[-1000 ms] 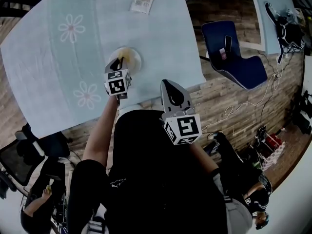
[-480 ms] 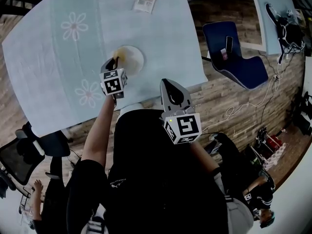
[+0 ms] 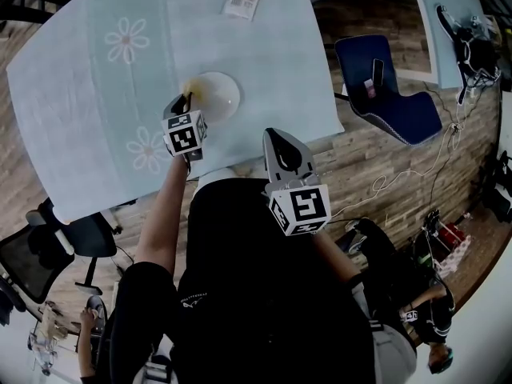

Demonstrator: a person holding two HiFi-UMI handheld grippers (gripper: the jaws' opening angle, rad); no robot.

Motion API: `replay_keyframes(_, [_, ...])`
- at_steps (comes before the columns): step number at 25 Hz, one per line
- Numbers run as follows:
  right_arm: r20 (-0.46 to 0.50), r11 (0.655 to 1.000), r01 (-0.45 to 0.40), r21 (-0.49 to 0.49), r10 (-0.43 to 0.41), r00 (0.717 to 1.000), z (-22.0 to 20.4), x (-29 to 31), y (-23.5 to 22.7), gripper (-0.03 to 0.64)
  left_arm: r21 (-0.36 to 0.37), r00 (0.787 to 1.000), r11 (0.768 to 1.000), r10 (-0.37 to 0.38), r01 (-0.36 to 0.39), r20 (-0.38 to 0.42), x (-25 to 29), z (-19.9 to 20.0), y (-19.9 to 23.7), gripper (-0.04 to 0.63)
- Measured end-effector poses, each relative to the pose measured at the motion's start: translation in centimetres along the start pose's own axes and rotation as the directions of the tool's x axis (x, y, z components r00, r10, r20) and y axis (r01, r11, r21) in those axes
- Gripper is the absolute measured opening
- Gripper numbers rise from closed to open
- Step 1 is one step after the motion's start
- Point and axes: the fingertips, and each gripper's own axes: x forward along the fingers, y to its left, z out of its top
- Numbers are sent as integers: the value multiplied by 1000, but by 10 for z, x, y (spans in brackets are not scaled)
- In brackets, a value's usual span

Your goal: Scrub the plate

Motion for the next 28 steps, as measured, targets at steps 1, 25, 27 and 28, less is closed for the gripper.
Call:
replay_keyframes(1, [2,1000,0,0,0,1000,0,0,1,9,-2,1000,1000,3,-3,1,-1,0,2,64])
replay_keyframes(25, [1,1000,-19,-16,19,1000,3,0,1,9,-80,999,997,16,-12,50,-36,-1,6,64])
replay_keyframes(27, [-2,1000,-18,-14,18,1000,3,1,-1,9,-78,999,997,-11,15,50,-34,1,-7,64])
replay_keyframes(28, [-4,1000,-18,-13,17,1000,3,1,-3,9,-71,999,997,-27,30,47,-33,2,-14,64])
